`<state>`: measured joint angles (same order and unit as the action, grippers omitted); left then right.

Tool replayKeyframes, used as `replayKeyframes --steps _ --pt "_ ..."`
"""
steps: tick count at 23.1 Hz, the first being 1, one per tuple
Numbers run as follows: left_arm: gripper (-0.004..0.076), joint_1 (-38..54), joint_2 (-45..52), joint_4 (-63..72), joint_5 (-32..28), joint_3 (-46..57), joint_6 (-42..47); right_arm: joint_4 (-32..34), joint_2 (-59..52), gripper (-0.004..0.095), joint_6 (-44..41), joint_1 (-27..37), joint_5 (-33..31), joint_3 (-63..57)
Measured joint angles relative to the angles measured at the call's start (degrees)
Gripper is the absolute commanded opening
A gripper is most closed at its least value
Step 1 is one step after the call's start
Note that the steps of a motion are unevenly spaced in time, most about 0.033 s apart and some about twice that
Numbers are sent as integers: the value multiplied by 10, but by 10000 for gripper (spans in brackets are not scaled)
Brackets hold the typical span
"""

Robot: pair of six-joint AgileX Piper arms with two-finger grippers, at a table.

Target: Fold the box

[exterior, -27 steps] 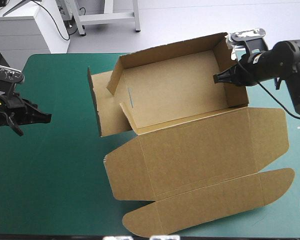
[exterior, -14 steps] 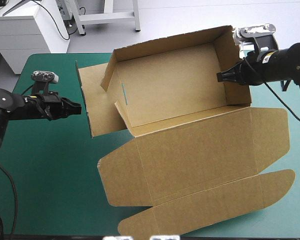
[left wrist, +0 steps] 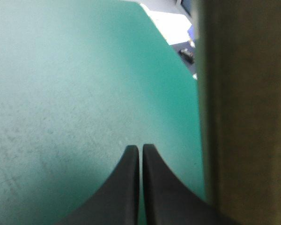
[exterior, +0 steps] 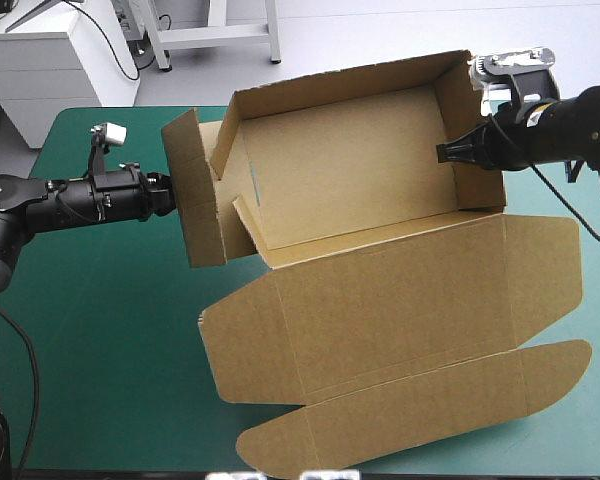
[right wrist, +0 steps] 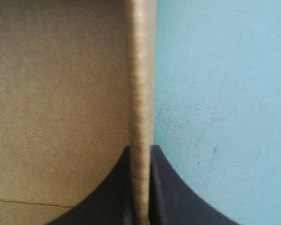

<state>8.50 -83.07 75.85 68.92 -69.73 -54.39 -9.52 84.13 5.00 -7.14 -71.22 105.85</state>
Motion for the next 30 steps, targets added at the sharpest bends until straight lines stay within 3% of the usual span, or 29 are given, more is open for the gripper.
replayKeyframes --steps 13,16,19,22,30 --pt "21 -30 0 84 -4 0 -1 -9 38 -18 -30 0 34 0" --pt "127 -58 0 113 -2 0 -21 -10 38 -18 -30 0 35 0" --pt "343 -58 0 129 -2 0 -26 -9 38 -18 -30 0 36 0" --pt "456 -58 0 134 -2 0 -31 -7 38 -18 -30 0 37 0" --pt "477 -66 0 158 -2 0 -47 -5 38 -18 -29 0 41 0"
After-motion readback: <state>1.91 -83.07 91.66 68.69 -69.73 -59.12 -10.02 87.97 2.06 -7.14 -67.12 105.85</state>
